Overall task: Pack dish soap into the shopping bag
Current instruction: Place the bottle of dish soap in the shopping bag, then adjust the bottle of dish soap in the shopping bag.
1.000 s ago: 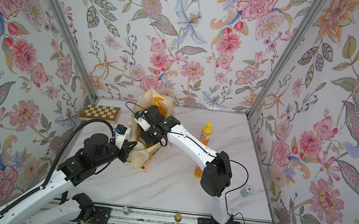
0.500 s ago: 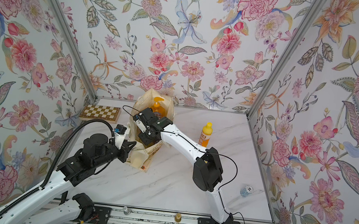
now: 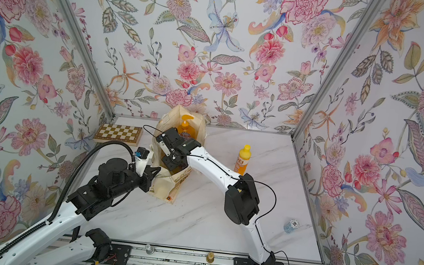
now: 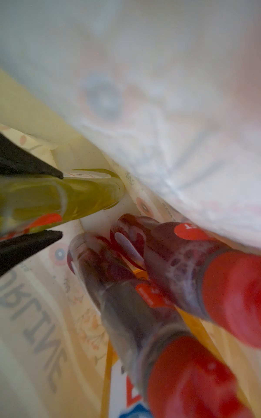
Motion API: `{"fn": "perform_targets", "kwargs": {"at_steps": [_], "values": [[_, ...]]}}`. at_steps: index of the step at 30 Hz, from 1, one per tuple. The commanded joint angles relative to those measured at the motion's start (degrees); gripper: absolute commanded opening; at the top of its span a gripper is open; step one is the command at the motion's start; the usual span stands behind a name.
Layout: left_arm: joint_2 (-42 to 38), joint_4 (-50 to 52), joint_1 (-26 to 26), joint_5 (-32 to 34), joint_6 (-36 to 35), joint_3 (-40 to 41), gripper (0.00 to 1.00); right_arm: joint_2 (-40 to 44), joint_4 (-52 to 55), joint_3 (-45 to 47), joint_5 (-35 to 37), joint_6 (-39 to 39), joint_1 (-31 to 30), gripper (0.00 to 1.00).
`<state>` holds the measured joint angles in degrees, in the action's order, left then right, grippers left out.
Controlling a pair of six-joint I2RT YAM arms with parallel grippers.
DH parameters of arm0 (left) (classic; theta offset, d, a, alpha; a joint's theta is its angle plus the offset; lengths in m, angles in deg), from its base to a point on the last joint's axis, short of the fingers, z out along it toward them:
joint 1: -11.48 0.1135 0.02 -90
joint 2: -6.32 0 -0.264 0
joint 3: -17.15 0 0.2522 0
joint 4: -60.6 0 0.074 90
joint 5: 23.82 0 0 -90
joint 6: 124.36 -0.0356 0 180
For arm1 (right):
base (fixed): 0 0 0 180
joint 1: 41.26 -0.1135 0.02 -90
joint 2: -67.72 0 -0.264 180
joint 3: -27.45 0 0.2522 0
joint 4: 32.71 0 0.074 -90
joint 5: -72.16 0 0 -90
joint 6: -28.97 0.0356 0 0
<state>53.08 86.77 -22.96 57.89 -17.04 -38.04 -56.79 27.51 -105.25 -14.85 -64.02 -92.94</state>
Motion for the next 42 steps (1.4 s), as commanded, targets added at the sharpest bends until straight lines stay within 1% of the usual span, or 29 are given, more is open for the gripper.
{"fn": "perform_targets", "kwargs": {"at_steps": [1,3,7,11,19,22,28,31,35,42], "values": [[-2.54,-2.97,-1.37,-0.85,-1.33,-1.99,0.0,1.35,-0.03,-2.61,-1.36,0.39,-0.31,0.46],[-2.78,-2.3,-1.34,0.29,-1.33,-1.81,0.0,2.54,-0.04,-3.01,-2.42,0.61,-0.33,0.51],[-2.79,-1.04,-1.39,2.08,-1.58,-1.4,0.0,4.01,-0.01,-3.58,-2.67,1.05,-0.37,0.55],[-2.52,-1.11,-1.34,2.36,-1.83,-0.93,0.0,5.44,0.02,-3.5,-2.97,1.37,-0.36,0.57],[-1.98,-1.48,-1.35,2.23,-2.45,-0.19,0.0,9.71,-0.08,-3.23,-2.6,2.42,-0.4,0.59],[-2.1,-1.73,-1.34,2.16,-2.73,0.25,0.0,11.34,-0.18,-3.23,-0.8,4.06,-0.26,0.6],[-2.57,-3.07,-1.4,1.54,-3.41,1.39,0.0,13.06,-1.09,-3.38,4.59,11.98,1.31,0.63],[-2.88,-4.13,-1.41,0.7,-4.04,1.94,0.0,12.1,-2.07,-4.03,6.16,15.9,2.09,0.64],[-2.91,-4.83,-1.38,0.48,-5.03,2.23,0.0,8.1,-2.12,-7.85,8.35,18.95,2.15,0.65],[-3.02,-5.98,-1.42,-1.05,-6.6,2.58,0.0,0.45,-1.95,-14.8,13.02,20.96,1.79,0.65]]}}
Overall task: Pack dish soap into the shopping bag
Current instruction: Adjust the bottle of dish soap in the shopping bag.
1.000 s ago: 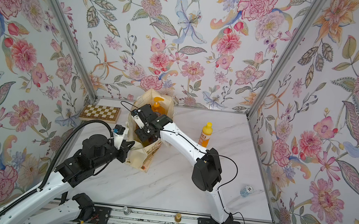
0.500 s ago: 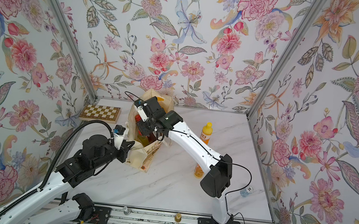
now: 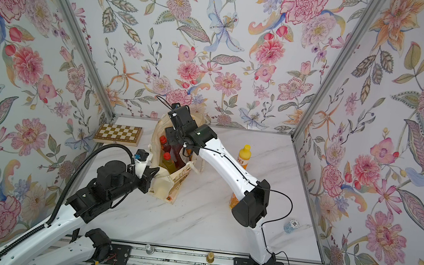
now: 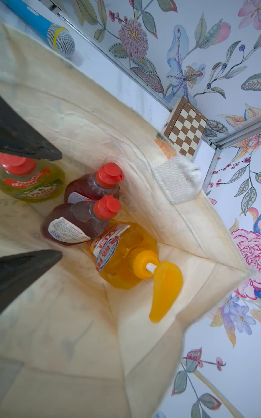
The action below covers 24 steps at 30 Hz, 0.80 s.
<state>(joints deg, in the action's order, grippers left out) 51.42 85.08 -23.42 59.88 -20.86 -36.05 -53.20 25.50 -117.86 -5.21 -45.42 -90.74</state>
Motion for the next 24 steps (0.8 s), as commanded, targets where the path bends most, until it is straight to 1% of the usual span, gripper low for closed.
{"fn": "perform_targets", "kwargs": {"at_steps": [1,3,7,14,18,24], "values": [[-1.4,-4.48,-0.98,-3.26,-2.86,0.67,0.0,-3.86,0.03,-2.89,3.96,2.48,-0.54,0.65],[-1.46,-4.91,-0.96,-3.73,-3.03,0.85,0.0,-5.39,-0.02,-4.29,6.13,2.31,-1.0,0.66],[-1.55,-5.57,-0.96,-4.44,-3.21,1.1,0.0,-8.45,0.02,-6.88,7.42,2.62,-1.36,0.67],[-1.34,-5.76,-0.99,-5.01,-3.41,1.12,0.0,-12.42,0.02,-10.64,8.06,2.76,-1.34,0.69],[-1.26,-6.11,-0.96,-5.12,-3.3,1.03,0.0,-13.25,0.0,-10.46,8.43,3.33,-0.87,0.69],[-1.09,-6.12,-1.1,-5.3,-3.1,0.86,0.0,-14.76,0.03,-11.39,6.85,3.56,-0.89,0.69]]}}
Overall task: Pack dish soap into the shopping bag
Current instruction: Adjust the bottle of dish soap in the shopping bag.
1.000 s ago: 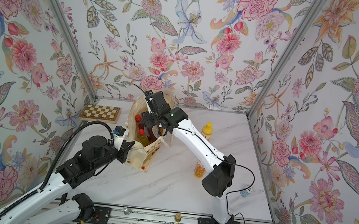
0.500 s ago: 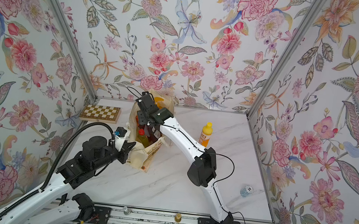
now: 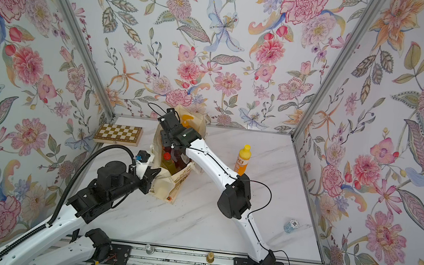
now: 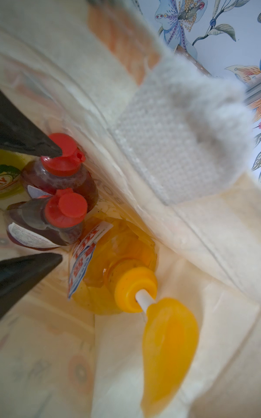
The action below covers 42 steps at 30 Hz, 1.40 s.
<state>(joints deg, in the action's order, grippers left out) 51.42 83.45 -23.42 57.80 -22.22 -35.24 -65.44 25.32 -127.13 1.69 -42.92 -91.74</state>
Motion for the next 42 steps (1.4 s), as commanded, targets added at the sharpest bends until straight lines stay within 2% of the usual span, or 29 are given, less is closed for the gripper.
{"fn": "perform_targets", "kwargs": {"at_steps": [1,11,16,21,27,42], "values": [[-1.06,-4.6,-1.05,-3.26,-1.68,0.05,0.0,-2.92,0.18,-2.31,-0.1,1.05,0.09,0.69],[-1.31,-4.68,-1.05,-3.49,-1.51,-0.13,0.0,-5.52,0.22,-2.45,0.42,2.03,0.82,0.7],[-1.62,-4.51,-1.01,-2.96,-1.24,-0.04,0.0,-5.62,0.76,-2.23,1.77,2.37,1.14,0.61],[-1.83,-4.59,-1.06,-2.3,-1.07,0.04,0.0,-5.63,2.0,-1.74,2.52,2.89,1.23,0.57],[-2.33,-4.56,-1.09,-1.49,-0.8,0.22,0.0,-2.87,2.12,1.96,4.47,3.78,1.18,0.51],[-2.71,-3.62,-1.05,-0.5,-1.95,-0.13,0.0,3.41,2.08,7.61,7.68,5.84,2.05,0.45]]}}
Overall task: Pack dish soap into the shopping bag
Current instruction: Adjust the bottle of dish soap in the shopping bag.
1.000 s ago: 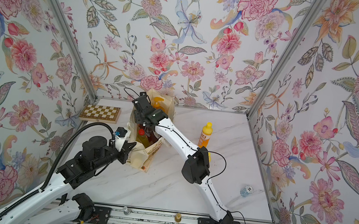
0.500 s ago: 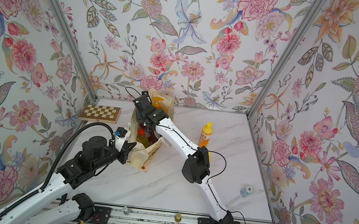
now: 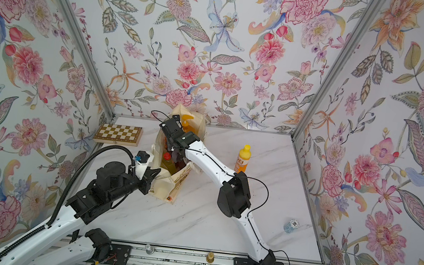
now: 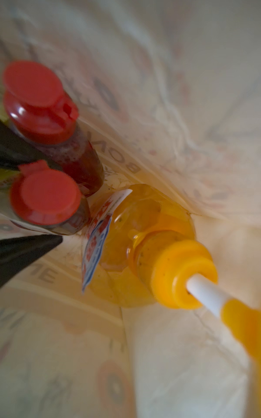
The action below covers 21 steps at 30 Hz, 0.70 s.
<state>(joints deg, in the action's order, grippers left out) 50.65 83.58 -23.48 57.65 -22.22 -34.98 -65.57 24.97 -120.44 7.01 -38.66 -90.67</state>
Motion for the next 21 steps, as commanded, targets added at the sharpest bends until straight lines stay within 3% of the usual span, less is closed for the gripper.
{"fn": "perform_targets", "kwargs": {"at_steps": [1,5,11,15,21], "values": [[-1.89,-3.72,-0.99,-0.33,-1.95,-0.47,0.0,3.78,2.3,1.05,2.41,1.71,1.07,0.43],[-2.03,-3.38,-0.96,-0.08,-2.12,-0.48,0.0,5.31,1.25,2.7,3.02,2.16,1.29,0.34],[-1.94,-3.42,-1.03,-0.14,-2.3,-0.56,0.0,10.65,-5.47,12.6,0.13,3.75,2.42,0.27],[-1.71,-3.49,-0.99,-0.03,-2.21,-0.79,0.0,13.59,-9.93,18.66,-3.77,4.71,3.23,0.3],[-1.36,-3.4,-0.99,-0.08,-2.3,-1.58,0.0,14.55,-10.68,18.68,-6.49,2.88,3.08,0.39]]}}
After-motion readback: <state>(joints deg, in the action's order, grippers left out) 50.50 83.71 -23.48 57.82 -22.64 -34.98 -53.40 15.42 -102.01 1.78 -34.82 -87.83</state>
